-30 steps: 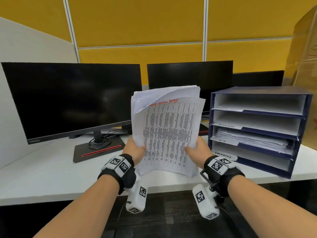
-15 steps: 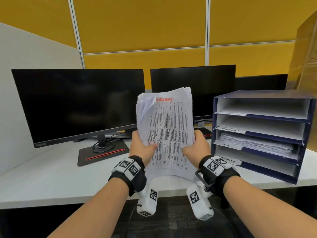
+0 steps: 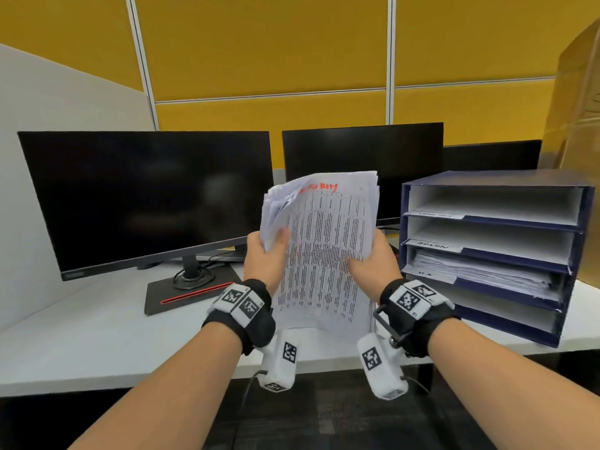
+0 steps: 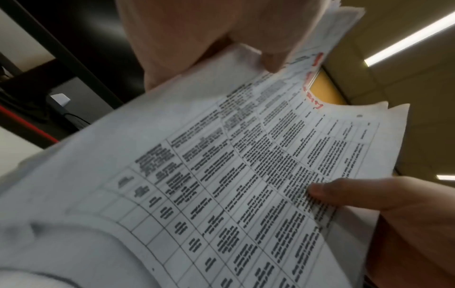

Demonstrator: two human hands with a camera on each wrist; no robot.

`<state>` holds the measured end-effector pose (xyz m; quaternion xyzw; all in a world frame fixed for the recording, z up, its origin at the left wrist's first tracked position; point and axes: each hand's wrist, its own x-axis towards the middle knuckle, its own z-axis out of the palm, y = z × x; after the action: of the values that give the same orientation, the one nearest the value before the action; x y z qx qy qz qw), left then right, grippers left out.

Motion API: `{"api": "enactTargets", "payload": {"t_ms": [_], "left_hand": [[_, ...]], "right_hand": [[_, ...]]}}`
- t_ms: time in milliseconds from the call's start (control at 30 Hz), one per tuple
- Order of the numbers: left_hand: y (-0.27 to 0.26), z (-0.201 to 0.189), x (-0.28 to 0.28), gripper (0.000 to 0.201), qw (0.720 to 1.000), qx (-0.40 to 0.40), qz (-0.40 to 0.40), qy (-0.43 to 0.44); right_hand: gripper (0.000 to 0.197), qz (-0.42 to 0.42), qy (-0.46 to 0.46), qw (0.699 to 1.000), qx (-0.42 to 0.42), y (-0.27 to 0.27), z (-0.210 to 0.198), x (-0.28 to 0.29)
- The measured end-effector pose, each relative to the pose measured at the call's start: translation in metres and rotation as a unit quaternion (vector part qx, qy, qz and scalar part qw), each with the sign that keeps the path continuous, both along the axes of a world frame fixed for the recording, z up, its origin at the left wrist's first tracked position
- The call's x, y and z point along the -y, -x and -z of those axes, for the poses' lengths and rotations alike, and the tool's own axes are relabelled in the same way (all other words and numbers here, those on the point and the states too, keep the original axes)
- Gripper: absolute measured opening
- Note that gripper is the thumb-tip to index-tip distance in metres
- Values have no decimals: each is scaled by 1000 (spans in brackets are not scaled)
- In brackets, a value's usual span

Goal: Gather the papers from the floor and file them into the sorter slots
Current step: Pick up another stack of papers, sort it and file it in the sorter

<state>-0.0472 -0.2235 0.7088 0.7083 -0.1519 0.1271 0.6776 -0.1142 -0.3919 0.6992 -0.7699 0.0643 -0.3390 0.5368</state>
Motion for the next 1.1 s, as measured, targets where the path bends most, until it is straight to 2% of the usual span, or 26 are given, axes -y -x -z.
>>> {"api": "enactTargets", "payload": {"t_ms": [100, 167, 333, 433, 533, 567, 667, 800, 1000, 1067, 1100], "left_hand": [[-2, 0, 1, 21, 999, 7, -40, -30], [-5, 1, -1, 21, 998, 5, -59, -32], [-5, 1, -3, 22, 999, -11, -48, 5], [0, 1, -2, 36, 999, -6, -35, 17], [0, -6, -7, 61, 995, 88, -47, 22], [-1, -11, -10, 64, 991, 126, -49, 21], [-1, -33, -16, 52, 973, 222, -64, -28], [7, -52, -23, 30, 912, 348, -158, -148], [-6, -51, -33, 10, 866, 378, -237, -227], [-7, -50, -33, 6, 856, 391, -238, -241], [-7, -49, -33, 5, 860, 390, -219, -246]], "right_hand": [[39, 37, -2, 999, 10, 0, 3, -1], [37, 45, -9, 999, 17, 1, 4, -1], [36, 32, -10, 999, 4, -1, 3, 0], [40, 20, -8, 1000, -9, -3, 4, 2], [43, 10, -10, 1000, -26, -3, 3, 6], [44, 10, -9, 999, -30, -3, 1, 7], [47, 3, -11, 999, -45, -2, -2, 11], [49, -13, 8, 998, -64, 2, -9, 14], [48, -18, 11, 998, -67, 7, -9, 22], [49, -18, 10, 998, -67, 8, -9, 22], [49, -20, 10, 997, -68, 8, -9, 23]]}}
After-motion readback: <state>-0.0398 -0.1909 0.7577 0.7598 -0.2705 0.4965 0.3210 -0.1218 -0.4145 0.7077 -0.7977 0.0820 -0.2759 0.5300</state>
